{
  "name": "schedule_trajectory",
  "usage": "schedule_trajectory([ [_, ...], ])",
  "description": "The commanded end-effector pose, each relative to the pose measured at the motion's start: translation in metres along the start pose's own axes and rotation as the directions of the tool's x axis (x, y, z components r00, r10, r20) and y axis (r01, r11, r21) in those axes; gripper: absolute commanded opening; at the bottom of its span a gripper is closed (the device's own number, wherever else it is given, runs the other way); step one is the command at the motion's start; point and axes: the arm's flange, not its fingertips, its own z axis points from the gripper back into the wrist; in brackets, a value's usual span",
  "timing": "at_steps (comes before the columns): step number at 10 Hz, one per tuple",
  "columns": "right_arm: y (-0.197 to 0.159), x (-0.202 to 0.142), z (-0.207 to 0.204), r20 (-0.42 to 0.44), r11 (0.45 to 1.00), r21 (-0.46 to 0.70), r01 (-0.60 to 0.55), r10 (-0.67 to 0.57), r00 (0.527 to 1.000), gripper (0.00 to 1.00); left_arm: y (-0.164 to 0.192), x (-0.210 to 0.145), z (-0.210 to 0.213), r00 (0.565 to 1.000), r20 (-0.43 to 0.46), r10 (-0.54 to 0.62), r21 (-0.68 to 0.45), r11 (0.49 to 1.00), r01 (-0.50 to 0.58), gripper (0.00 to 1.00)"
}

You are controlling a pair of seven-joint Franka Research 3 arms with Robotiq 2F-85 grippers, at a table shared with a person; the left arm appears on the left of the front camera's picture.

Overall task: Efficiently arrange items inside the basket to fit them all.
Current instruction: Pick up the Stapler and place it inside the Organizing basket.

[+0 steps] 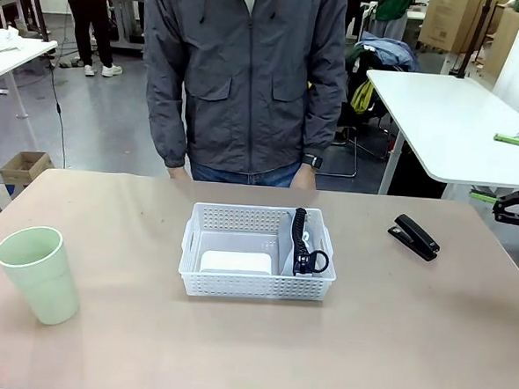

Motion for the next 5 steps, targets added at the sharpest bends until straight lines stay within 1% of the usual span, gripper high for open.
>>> schedule_trajectory([
  [1,0.014,-0.004,-0.027,0.116,0.953,-0.256,-0.160,0.195,0.974,1.00,-0.002,0.000,0.001,1.000,-0.005,-0.006,-0.009,1.000,0.006,1.00],
  [2,0.018,-0.006,-0.043,0.097,0.851,-0.463,-0.247,0.326,0.940,1.00,-0.002,0.000,0.001,1.000,-0.005,-0.006,-0.009,1.000,0.006,1.00],
  [3,0.015,-0.010,-0.054,-0.012,0.715,-0.593,-0.369,0.451,0.892,1.00,-0.002,0.000,0.001,1.000,-0.005,-0.006,-0.009,1.000,0.006,1.00],
  [4,0.011,-0.014,-0.065,-0.080,0.585,-0.687,-0.431,0.528,0.845,1.00,-0.002,0.000,0.001,1.000,-0.005,-0.006,-0.009,1.000,0.006,1.00],
  [5,0.007,-0.014,-0.073,-0.096,0.479,-0.762,-0.436,0.582,0.807,1.00,-0.002,0.000,0.001,1.000,-0.005,-0.006,-0.009,1.000,0.006,1.00],
])
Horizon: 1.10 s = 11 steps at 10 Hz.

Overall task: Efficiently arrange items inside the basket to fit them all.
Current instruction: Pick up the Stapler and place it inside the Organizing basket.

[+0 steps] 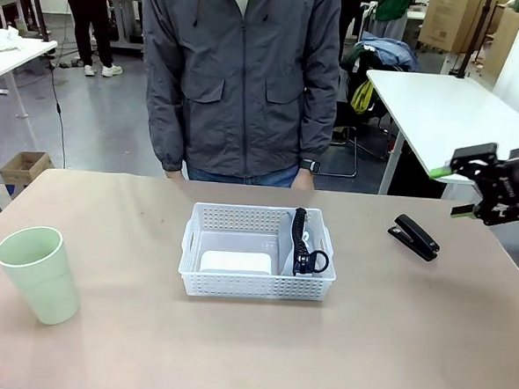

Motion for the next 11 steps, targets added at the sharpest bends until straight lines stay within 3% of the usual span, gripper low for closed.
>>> schedule_trajectory([
  [1,-0.004,-0.007,-0.013,0.064,0.913,-0.326,-0.246,0.280,0.958,1.00,-0.003,0.000,0.001,1.000,-0.005,-0.006,-0.009,1.000,0.006,1.00],
  [3,-0.001,-0.005,-0.011,0.181,0.909,-0.341,-0.238,0.312,0.933,1.00,-0.003,0.000,0.001,1.000,-0.005,-0.006,-0.009,1.000,0.006,1.00],
  [4,0.011,0.003,-0.011,0.054,0.949,-0.229,-0.215,0.233,0.971,1.00,-0.003,0.000,0.001,1.000,-0.005,-0.006,-0.009,1.000,0.006,1.00],
  [6,0.011,0.003,-0.011,0.054,0.949,-0.229,-0.215,0.233,0.971,1.00,-0.003,0.000,0.001,1.000,-0.005,-0.006,-0.009,1.000,0.006,1.00],
  [7,0.012,0.005,-0.014,0.088,0.929,-0.281,-0.242,0.276,0.957,1.00,-0.003,0.000,0.001,1.000,-0.005,-0.006,-0.009,1.000,0.006,1.00],
  [9,0.011,0.011,-0.032,0.003,0.860,-0.330,-0.389,0.413,0.911,1.00,-0.003,0.000,0.001,1.000,-0.005,-0.006,-0.009,1.000,0.006,1.00],
  [11,0.002,0.017,-0.055,-0.163,0.725,-0.402,-0.560,0.545,0.822,1.00,-0.003,0.000,0.001,1.000,-0.005,-0.006,-0.009,1.000,0.006,1.00],
])
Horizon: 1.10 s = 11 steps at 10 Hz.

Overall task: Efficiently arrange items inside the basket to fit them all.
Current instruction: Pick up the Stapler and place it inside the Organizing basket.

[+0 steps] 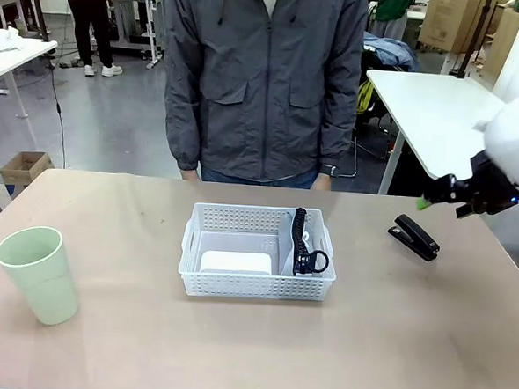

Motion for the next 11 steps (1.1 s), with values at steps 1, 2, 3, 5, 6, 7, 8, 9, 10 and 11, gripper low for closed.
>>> schedule_trajectory([
  [1,-0.011,0.011,-0.022,-0.038,0.990,-0.074,-0.118,0.116,0.993,1.00,-0.002,0.000,0.001,1.000,-0.005,-0.006,-0.009,1.000,0.006,1.00],
  [2,-0.013,0.015,-0.032,-0.039,0.986,-0.064,-0.152,0.149,0.988,1.00,-0.002,0.000,0.001,1.000,-0.005,-0.006,-0.009,1.000,0.006,1.00],
  [3,-0.015,0.020,-0.043,-0.055,0.980,-0.073,-0.187,0.183,0.982,1.00,-0.002,0.000,0.001,1.000,-0.005,-0.006,-0.009,1.000,0.006,1.00],
  [5,-0.023,0.031,-0.068,-0.100,0.978,-0.079,-0.192,0.184,0.978,1.00,-0.002,0.000,0.001,1.000,-0.005,-0.006,-0.009,1.000,0.006,1.00],
  [6,-0.029,0.036,-0.082,-0.112,0.978,-0.080,-0.194,0.185,0.976,1.00,-0.002,0.000,0.001,1.000,-0.005,-0.006,-0.009,1.000,0.006,1.00],
  [7,-0.036,0.042,-0.096,-0.137,0.978,-0.083,-0.191,0.179,0.974,1.00,-0.002,0.000,0.001,1.000,-0.005,-0.006,-0.009,1.000,0.006,1.00],
  [8,-0.043,0.047,-0.108,-0.158,0.977,-0.076,-0.197,0.183,0.970,1.00,-0.002,0.000,0.001,1.000,-0.005,-0.006,-0.009,1.000,0.006,1.00],
  [9,-0.049,0.052,-0.120,-0.163,0.978,-0.044,-0.202,0.192,0.968,1.00,-0.002,0.000,0.001,1.000,-0.005,-0.006,-0.009,1.000,0.006,1.00],
  [10,-0.054,0.056,-0.131,-0.186,0.977,-0.029,-0.211,0.202,0.962,1.00,-0.002,0.000,0.001,1.000,-0.005,-0.006,-0.009,1.000,0.006,1.00],
  [11,-0.058,0.058,-0.141,-0.208,0.978,-0.023,-0.208,0.199,0.958,1.00,-0.002,0.000,0.001,1.000,-0.005,-0.006,-0.009,1.000,0.006,1.00],
])
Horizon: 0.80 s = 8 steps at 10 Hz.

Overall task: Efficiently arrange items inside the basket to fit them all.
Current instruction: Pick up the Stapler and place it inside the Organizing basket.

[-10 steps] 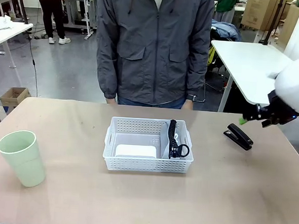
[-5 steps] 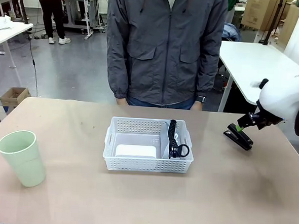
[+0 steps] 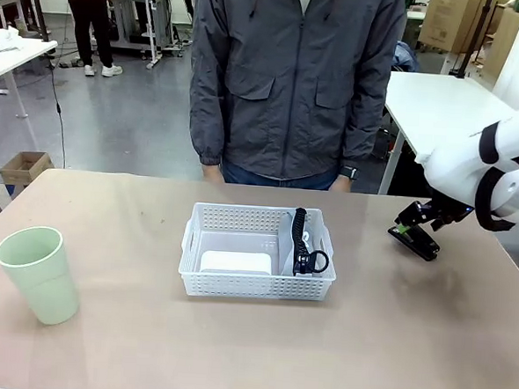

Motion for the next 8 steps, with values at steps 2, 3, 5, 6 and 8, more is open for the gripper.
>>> schedule_trajectory([
  [2,-0.021,0.010,-0.025,-0.048,1.000,0.023,-0.003,0.004,0.999,1.00,-0.002,0.000,0.001,1.000,-0.005,-0.006,-0.009,1.000,0.006,1.00],
  [3,-0.024,0.009,-0.032,-0.055,1.000,0.028,0.009,-0.007,0.998,1.00,-0.002,0.000,0.001,1.000,-0.005,-0.006,-0.009,1.000,0.006,1.00],
  [5,-0.026,0.009,-0.038,-0.062,0.999,0.040,0.014,-0.012,0.998,1.00,-0.002,0.000,0.001,1.000,-0.005,-0.006,-0.009,1.000,0.006,1.00],
  [6,-0.025,0.009,-0.038,-0.059,0.999,0.041,0.016,-0.013,0.998,1.00,-0.002,0.000,0.001,1.000,-0.005,-0.006,-0.009,1.000,0.006,1.00],
  [8,-0.025,0.009,-0.038,-0.054,0.999,0.036,0.016,-0.014,0.998,1.00,-0.002,0.000,0.001,1.000,-0.005,-0.006,-0.009,1.000,0.006,1.00],
])
